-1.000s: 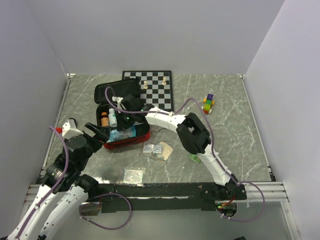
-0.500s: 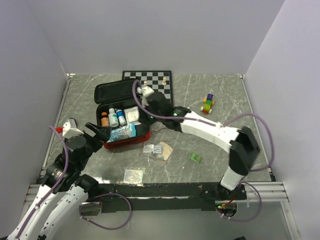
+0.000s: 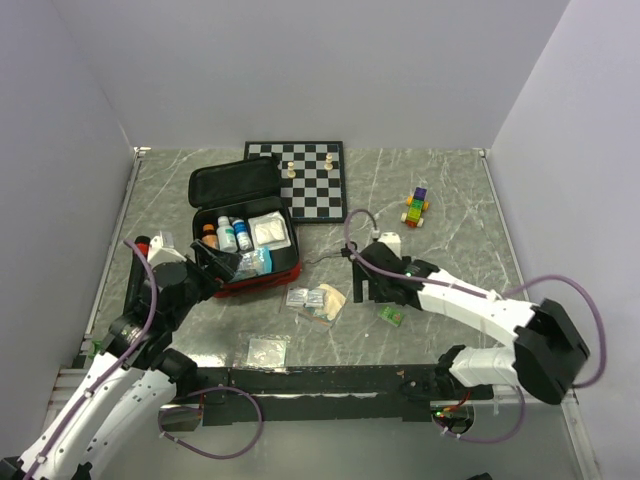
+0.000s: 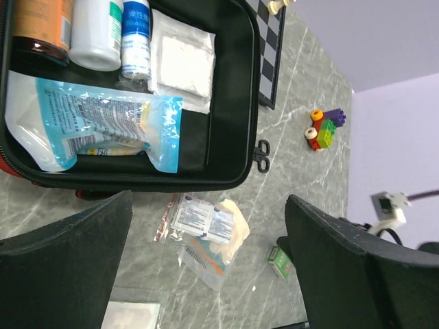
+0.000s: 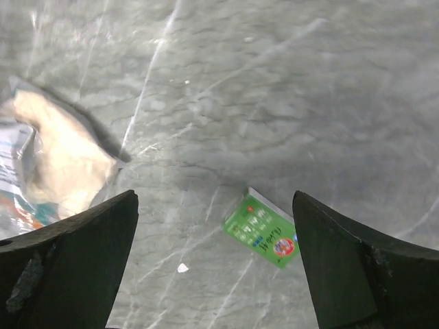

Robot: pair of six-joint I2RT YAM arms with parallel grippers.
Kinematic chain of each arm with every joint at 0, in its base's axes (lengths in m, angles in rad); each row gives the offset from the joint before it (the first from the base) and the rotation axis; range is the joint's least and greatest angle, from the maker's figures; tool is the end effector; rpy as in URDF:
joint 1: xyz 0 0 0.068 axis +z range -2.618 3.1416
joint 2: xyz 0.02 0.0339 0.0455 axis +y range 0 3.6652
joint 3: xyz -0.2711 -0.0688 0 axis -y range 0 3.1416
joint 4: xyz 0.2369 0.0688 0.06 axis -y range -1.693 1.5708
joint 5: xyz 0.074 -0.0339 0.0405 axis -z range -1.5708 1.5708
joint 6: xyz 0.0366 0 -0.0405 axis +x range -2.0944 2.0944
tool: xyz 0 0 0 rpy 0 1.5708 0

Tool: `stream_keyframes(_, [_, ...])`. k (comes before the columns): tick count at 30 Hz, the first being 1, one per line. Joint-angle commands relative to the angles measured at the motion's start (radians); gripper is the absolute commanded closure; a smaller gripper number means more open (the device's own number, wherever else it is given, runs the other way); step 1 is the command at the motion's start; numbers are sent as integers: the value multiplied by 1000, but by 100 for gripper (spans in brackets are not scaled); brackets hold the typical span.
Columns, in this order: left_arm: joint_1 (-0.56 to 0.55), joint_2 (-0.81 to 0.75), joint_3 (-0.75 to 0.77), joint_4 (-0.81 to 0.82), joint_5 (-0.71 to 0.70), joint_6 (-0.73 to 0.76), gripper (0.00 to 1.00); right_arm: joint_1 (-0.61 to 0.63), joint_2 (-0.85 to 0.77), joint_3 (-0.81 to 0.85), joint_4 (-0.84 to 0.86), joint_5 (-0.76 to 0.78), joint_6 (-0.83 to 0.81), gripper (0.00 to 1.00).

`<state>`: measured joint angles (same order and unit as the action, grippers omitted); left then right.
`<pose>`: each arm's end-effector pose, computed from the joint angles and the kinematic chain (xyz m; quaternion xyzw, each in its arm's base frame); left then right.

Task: Organize the medicine kit

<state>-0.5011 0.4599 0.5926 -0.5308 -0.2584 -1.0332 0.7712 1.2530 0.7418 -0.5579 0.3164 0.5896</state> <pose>0.0964 -0.0421 0.2822 -0.2860 0.7782 -0.3036 0.4695 0.1683 0.1477 0.2121 -0.0478 0.9562 0.0356 0.2865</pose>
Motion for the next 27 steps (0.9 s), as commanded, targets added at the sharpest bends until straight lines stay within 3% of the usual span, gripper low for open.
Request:
stream_keyframes(1, [-4,16,7,74,47,13,4,-26,-82,-54,-51,63,176,1])
stream_keyframes(12, [-4,8,-14,95,65,10,4,-30,-79,-165,-100,-37,245,8])
stream_keyframes(18, [-2,17,-14,104,71,10,4,-23,-81,-180,-56,-121,243,18])
stream_keyframes(27, [-4,25,-22,107,87,5,4,103,25,-96,6,-178,254,20])
